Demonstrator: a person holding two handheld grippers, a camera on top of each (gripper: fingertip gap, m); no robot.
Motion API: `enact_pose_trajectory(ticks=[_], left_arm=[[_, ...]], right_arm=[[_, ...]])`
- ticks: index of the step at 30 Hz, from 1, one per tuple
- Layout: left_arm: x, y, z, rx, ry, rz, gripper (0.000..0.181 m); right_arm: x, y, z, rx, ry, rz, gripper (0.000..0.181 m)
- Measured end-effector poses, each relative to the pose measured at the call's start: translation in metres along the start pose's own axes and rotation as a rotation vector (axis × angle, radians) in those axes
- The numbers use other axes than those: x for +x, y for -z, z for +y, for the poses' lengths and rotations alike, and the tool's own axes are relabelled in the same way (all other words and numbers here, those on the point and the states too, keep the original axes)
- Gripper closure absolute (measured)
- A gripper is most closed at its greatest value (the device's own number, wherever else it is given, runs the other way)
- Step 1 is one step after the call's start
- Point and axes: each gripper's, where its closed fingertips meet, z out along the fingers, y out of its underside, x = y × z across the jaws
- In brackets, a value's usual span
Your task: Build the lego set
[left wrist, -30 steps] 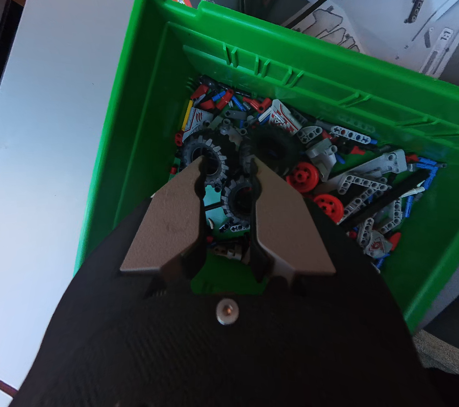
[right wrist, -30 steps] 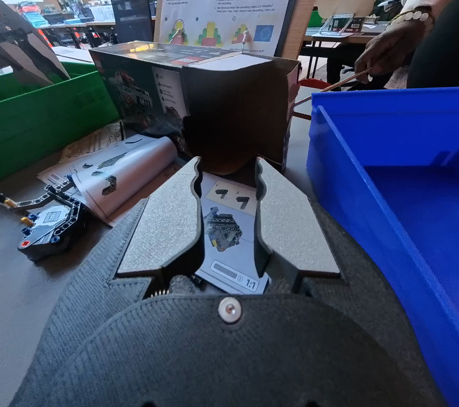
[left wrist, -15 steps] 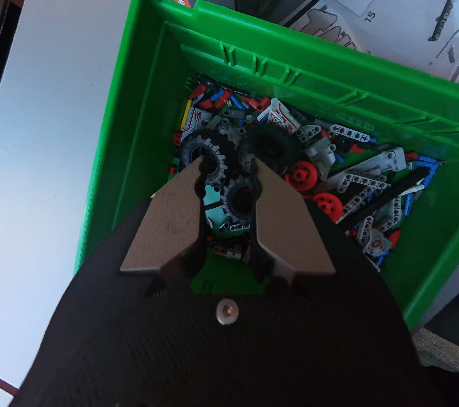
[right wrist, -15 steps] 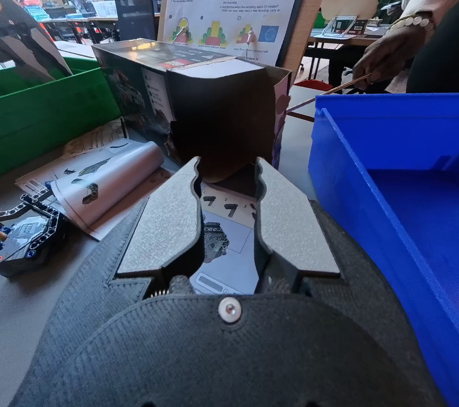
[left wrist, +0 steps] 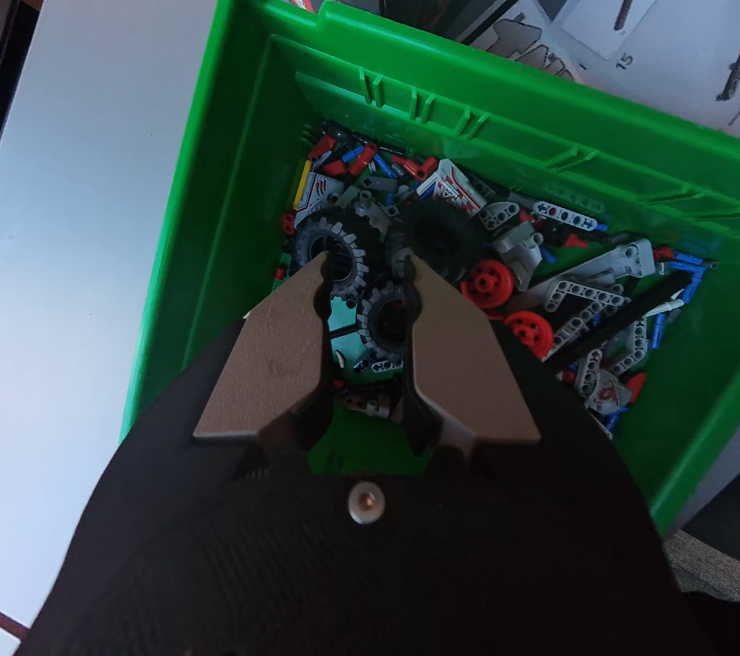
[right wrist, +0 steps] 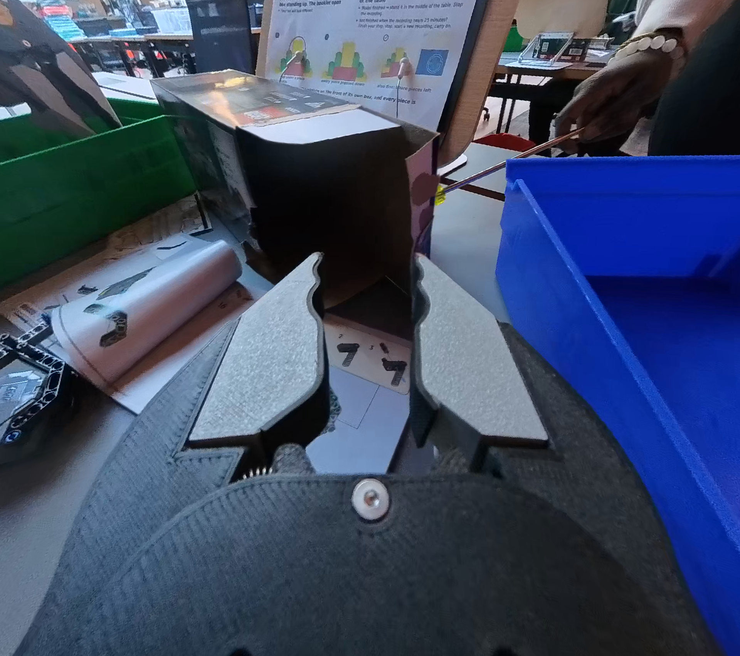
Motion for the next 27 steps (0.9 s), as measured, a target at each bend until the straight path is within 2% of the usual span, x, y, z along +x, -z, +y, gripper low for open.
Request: enact_pose_trajectory(ticks=[27], left_arm=[[-0.004, 0.012, -0.002, 0.035, 0.017, -0.017, 0.149]], right_arm=[[0.006, 0.005, -0.001, 0.012, -0.010, 0.023, 0.143]])
